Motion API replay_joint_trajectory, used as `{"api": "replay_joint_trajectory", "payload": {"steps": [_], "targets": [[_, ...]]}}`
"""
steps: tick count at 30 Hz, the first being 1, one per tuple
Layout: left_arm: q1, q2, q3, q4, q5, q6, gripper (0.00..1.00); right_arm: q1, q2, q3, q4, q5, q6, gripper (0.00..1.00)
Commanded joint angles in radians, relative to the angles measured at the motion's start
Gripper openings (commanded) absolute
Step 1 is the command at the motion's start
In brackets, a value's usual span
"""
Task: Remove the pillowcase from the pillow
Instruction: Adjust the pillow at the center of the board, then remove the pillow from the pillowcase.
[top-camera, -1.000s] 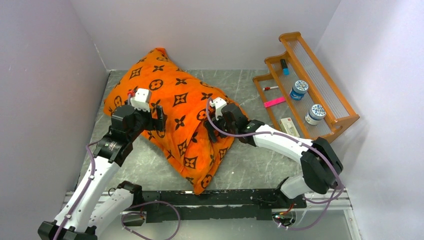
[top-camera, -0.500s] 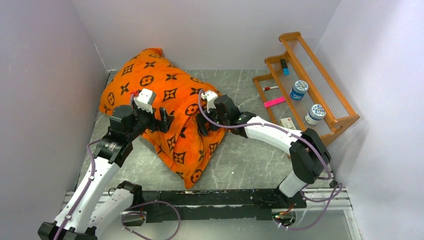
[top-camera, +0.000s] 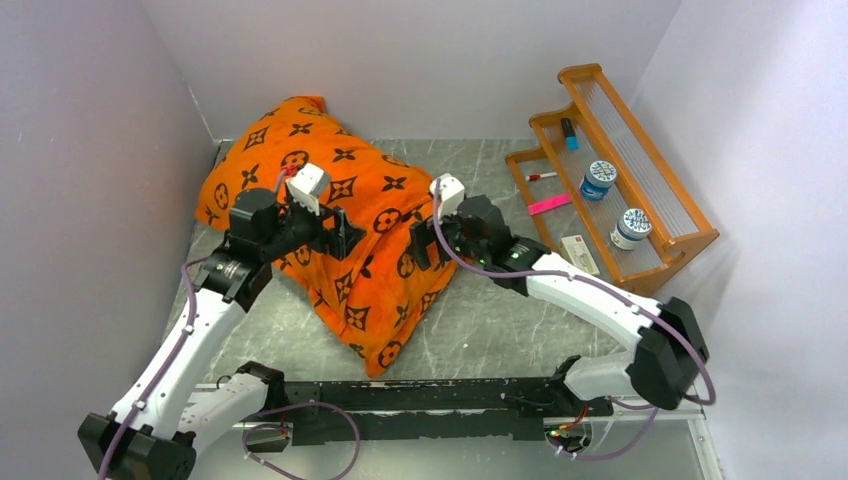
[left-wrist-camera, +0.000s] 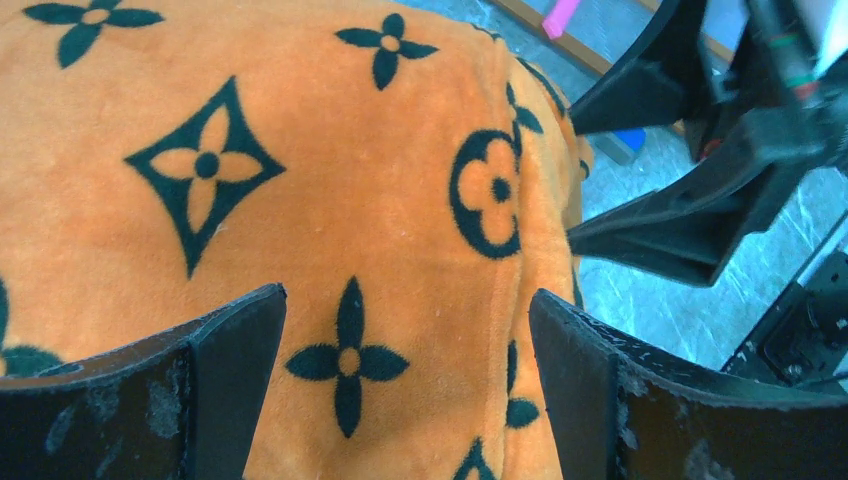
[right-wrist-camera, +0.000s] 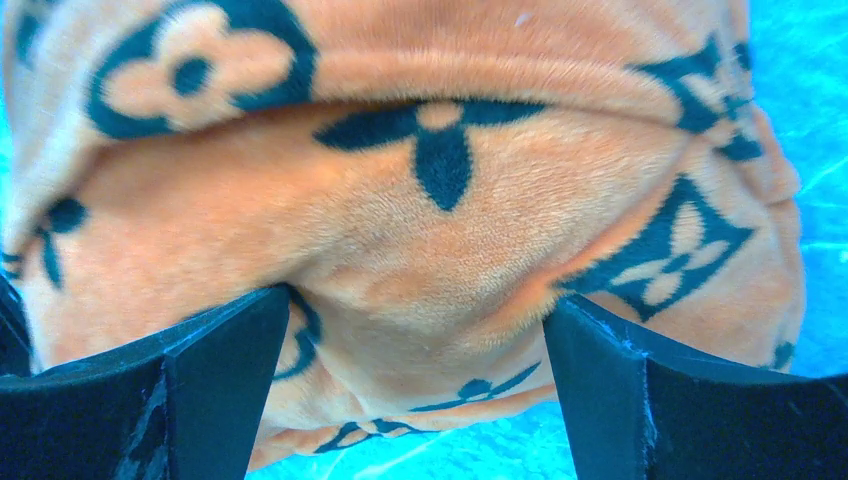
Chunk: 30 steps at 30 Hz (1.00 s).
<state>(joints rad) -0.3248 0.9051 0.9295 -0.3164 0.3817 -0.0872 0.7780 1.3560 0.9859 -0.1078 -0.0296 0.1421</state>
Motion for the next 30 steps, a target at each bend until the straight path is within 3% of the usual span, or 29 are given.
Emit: {"api": "replay_joint_trajectory", "payload": {"steps": [1,9,16,22,30], "targets": [[-0.056,0.042,0.086,-0.041,0.027,0.054,0.96,0.007,-0.125,-0.036,0.121,0.090,0.030,1.00],[-0.250,0.142,0.223,-0.138,-0.230,0.164,0.96,0.005,-0.256,-0.124,0.120,0.203,0.085,1.00],[-0.433,0.278,0.335,-0.182,-0.573,0.260,0.96,0.005,-0.361,-0.187,0.157,0.262,0.080,1.00],[-0.510,0.388,0.374,-0.197,-0.731,0.311,0.96,0.005,-0.436,-0.238,0.185,0.282,0.069,1.00],[-0.516,0.445,0.409,-0.136,-0.925,0.304,0.96,0.005,-0.492,-0.266,0.202,0.307,0.056,1.00]]}}
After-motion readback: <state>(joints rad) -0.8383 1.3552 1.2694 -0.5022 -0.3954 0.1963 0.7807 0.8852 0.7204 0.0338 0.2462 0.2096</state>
